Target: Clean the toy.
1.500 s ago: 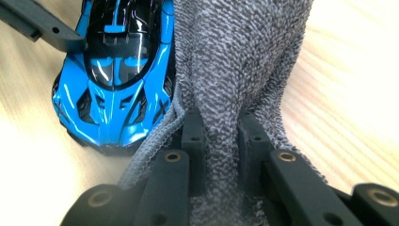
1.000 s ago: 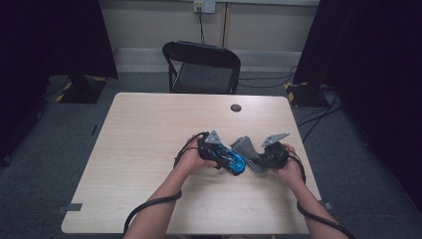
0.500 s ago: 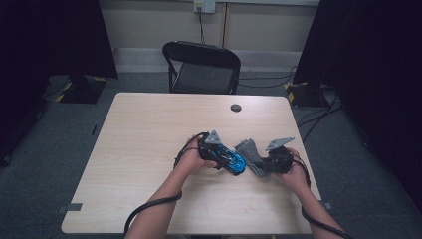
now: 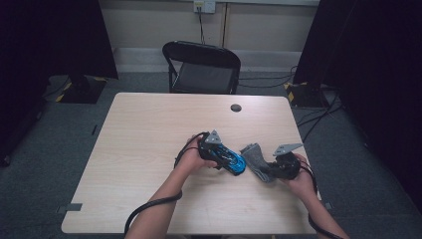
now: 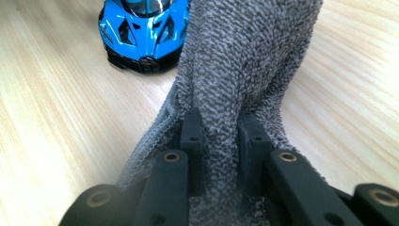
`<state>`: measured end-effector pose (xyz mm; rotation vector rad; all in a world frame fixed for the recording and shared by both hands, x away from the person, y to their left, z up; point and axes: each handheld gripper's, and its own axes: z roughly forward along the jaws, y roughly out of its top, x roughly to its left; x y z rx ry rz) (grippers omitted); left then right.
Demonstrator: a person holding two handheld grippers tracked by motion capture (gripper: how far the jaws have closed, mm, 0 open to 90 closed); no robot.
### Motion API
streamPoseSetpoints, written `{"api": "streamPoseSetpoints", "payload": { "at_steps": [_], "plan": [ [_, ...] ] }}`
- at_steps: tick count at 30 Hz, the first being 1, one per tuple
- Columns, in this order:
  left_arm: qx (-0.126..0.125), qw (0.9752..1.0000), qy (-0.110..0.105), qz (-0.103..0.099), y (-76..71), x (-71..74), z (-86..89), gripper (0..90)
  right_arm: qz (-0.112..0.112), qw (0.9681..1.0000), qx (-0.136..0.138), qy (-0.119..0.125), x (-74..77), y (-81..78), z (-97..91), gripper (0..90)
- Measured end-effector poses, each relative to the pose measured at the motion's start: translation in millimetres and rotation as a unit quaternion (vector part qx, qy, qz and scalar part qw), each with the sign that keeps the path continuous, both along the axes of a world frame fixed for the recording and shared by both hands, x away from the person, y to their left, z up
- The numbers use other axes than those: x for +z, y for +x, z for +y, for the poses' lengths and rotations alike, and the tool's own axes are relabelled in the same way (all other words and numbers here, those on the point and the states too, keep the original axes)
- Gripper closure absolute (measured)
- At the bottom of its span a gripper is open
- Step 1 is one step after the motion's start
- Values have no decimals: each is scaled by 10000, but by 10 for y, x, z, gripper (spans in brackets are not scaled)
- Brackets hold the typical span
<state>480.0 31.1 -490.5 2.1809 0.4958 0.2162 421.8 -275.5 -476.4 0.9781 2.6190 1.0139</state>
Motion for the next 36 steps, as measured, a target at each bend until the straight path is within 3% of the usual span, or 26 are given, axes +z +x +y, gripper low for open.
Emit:
{"api": "streamPoseSetpoints", "payload": {
  "at_steps": [10,12,21,28,36],
  "plan": [
    [16,9999,17,147,22,61,24,176,-54,9997,-224,57,98,13,-177,759],
    [33,9998,-88,162,14,78,29,178,-84,9996,-230,117,138,25,-186,759],
    [55,9996,-277,-3,-72,399,225,190,-281,9993,-149,187,379,79,-98,759],
    [143,9991,-375,-163,-245,647,558,194,-365,9989,214,212,531,112,252,758],
    [282,9980,-456,-332,-460,777,985,182,-293,9955,877,186,491,119,895,755]
  ]
}}
